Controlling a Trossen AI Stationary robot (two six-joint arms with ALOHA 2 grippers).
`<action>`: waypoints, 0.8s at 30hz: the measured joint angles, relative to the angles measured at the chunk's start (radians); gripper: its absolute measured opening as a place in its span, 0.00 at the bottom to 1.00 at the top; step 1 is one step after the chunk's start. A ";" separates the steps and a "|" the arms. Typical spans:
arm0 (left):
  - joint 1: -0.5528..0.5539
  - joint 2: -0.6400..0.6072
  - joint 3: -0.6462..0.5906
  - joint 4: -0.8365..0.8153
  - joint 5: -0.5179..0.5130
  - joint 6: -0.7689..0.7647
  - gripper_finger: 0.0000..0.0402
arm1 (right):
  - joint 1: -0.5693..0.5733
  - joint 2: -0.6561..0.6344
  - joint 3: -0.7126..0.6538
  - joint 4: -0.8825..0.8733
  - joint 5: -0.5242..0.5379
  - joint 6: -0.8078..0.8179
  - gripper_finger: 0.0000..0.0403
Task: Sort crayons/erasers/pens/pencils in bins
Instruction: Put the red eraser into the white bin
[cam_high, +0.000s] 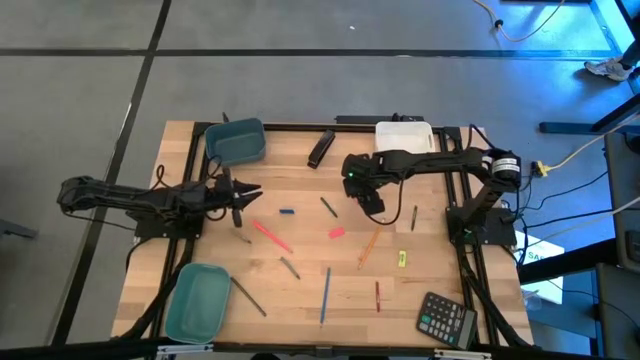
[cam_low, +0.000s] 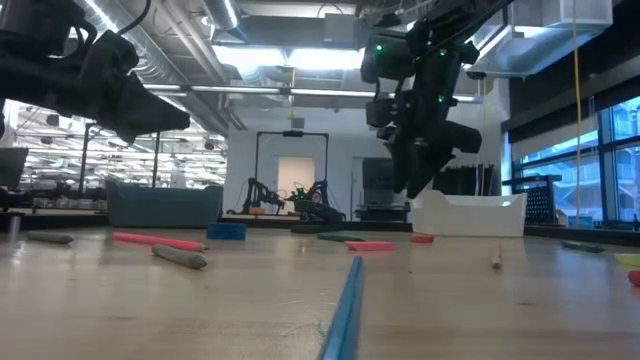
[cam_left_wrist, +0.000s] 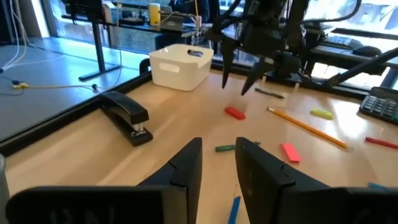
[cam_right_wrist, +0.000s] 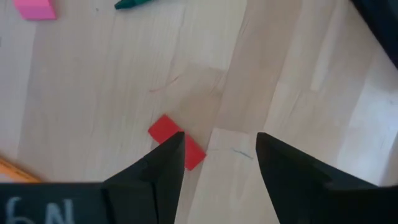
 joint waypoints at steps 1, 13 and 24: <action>0.002 0.000 0.001 0.005 0.001 0.002 0.22 | 0.000 0.000 0.000 -0.008 0.000 0.000 0.50; 0.015 0.142 0.002 0.137 0.031 0.001 0.25 | -0.003 0.000 0.000 0.047 0.000 0.054 0.50; 0.015 0.333 0.074 0.147 0.031 -0.001 0.29 | -0.057 -0.001 0.000 0.016 -0.117 -0.050 0.50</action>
